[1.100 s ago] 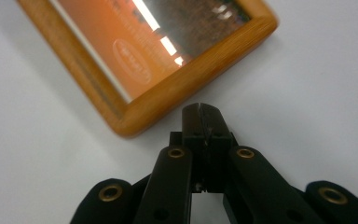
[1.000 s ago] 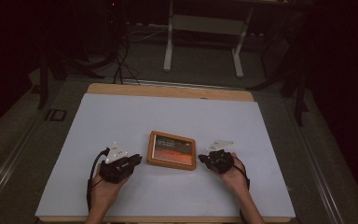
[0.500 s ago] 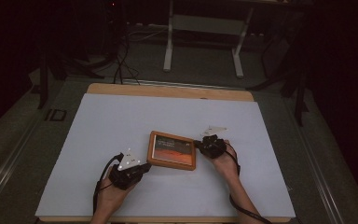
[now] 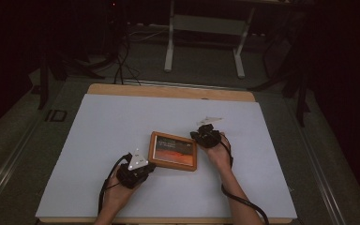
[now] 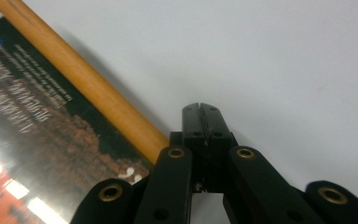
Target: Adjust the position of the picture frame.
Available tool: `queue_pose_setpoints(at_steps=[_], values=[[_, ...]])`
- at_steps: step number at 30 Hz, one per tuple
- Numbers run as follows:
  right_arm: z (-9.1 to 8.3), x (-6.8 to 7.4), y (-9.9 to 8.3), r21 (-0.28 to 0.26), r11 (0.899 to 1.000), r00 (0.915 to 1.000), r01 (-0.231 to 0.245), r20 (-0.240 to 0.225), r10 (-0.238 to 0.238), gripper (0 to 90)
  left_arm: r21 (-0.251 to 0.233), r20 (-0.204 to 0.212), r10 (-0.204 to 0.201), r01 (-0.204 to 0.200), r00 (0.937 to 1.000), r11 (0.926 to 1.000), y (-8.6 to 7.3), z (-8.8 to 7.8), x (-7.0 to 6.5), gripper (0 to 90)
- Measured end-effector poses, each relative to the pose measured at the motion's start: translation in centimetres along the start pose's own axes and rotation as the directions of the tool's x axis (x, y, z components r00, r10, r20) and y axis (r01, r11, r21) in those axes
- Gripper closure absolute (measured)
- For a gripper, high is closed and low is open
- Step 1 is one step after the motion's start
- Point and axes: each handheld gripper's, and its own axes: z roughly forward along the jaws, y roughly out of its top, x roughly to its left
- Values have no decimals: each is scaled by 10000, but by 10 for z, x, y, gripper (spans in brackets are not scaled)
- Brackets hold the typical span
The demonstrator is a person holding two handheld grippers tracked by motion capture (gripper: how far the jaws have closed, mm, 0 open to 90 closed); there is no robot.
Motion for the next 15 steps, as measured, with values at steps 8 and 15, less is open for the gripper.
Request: queue_pose_setpoints(at_steps=[8, 15], values=[[5, -1, 5, 662, 9975, 9990, 257, -394, -231, 900, 14, -16, -87, 87, 10000, 10000, -1, -1, 3, 892], [-11, 8, -8, 1038, 9908, 9913, 870, -1080, -757, 900, 11, -393, -686, 687, 9969, 9976, -6, -6, 16, 891]])
